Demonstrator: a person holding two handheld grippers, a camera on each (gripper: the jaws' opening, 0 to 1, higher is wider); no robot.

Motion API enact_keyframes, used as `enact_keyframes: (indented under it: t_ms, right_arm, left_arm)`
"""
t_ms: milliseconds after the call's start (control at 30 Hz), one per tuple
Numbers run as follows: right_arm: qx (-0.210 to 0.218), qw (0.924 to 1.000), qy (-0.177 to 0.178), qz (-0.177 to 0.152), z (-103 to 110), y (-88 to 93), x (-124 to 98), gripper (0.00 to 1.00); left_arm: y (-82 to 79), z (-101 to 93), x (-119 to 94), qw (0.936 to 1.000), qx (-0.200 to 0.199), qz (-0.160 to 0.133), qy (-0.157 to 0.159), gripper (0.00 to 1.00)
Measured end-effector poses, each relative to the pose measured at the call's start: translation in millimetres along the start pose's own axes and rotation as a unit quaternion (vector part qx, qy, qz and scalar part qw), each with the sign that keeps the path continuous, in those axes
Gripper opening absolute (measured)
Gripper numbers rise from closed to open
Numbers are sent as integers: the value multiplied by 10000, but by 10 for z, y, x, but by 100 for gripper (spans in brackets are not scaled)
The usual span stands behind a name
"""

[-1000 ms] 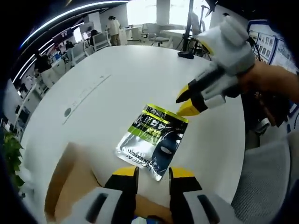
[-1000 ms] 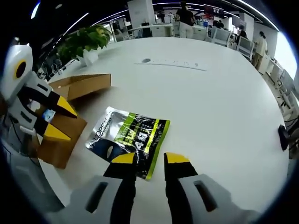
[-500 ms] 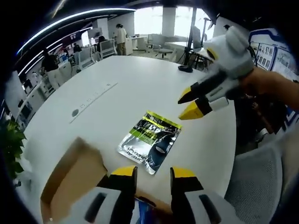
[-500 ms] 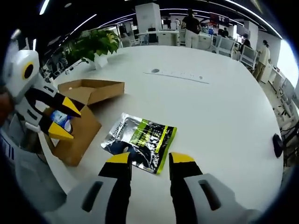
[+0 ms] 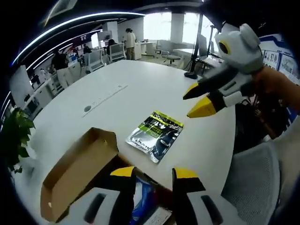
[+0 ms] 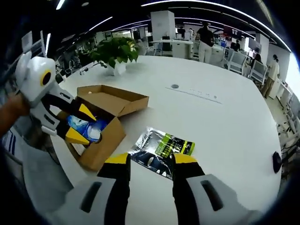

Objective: Operate the shoe box by opening the lid, removing the specified soft item, and placing it in the target area until the item is outside and the box remains undamaged.

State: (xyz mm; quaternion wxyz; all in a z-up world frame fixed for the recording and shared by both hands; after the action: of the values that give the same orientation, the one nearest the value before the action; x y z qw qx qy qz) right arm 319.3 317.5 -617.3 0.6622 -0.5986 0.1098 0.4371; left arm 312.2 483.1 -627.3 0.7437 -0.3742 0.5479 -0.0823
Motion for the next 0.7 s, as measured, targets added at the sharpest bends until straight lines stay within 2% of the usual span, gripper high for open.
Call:
enact_keyframes:
  t_ms: [300, 700]
  right_arm:
    - [27, 9993, -375, -14, 369, -13, 58, 32]
    - [-160, 9975, -688, 89, 719, -8, 209, 32]
  left_arm:
    - [243, 106, -268, 9995, -181, -30, -270, 31]
    - [578, 254, -526, 9978, -383, 35, -542, 31]
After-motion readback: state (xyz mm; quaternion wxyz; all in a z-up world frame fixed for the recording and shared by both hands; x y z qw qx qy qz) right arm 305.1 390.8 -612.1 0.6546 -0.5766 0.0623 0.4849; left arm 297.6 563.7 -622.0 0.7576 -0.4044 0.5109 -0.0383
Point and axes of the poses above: the point that each gripper's makers call its tool centre point, and the gripper's own axes: x roughly forward along the fingers, z roughly to its left, y roughly out of its underside, the point moved 5 cm from there along -x, roughly backward along the fingers, and after that the axes turned 13 degrees about x, right-handed, at the moved point
